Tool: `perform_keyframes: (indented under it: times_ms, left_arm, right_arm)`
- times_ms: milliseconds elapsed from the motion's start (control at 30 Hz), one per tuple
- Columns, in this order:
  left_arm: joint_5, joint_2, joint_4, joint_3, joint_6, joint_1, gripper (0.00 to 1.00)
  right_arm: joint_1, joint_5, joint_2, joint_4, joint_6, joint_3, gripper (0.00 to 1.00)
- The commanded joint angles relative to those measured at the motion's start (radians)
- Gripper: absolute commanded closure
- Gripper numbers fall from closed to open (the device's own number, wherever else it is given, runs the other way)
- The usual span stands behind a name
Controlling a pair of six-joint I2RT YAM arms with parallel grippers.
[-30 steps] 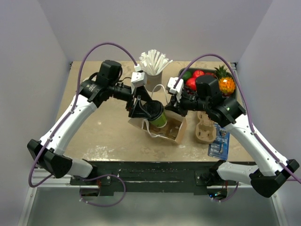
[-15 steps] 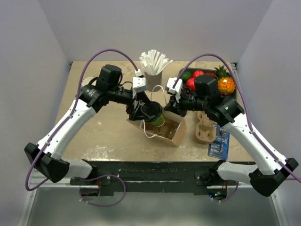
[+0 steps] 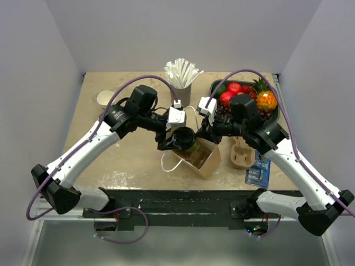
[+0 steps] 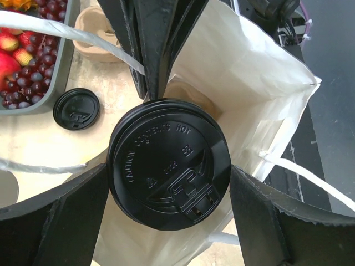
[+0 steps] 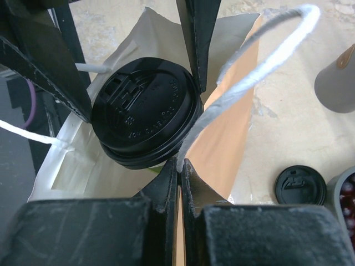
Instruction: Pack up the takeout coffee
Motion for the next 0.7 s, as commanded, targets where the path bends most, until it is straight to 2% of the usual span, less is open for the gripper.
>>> perform_keyframes:
  times_ms: [0, 133, 400, 667]
  left_arm:
    - [0.003, -0.015, -0.017, -0.009, 0.045, -0.013, 1.0]
    - [0.015, -0.046, -0.041, -0.015, 0.007, -0.013, 1.0]
    - [-0.033, -0.093, -0.015, 0.018, -0.007, -0.013, 1.0]
    - [-0.017, 0.052, -0.107, 0.087, 0.085, -0.013, 1.0]
  right_arm:
    - [0.012, -0.021, -0.033, 0.075, 0.12, 0.009, 1.0]
    - [0.012, 0.087, -0.019, 0.075, 0.128, 0.03, 1.0]
    - [0.014, 0.136, -0.001, 0.087, 0.116, -0.005, 1.0]
    - [0.017, 0.056, 0.008, 0.111, 0.093, 0.04, 1.0]
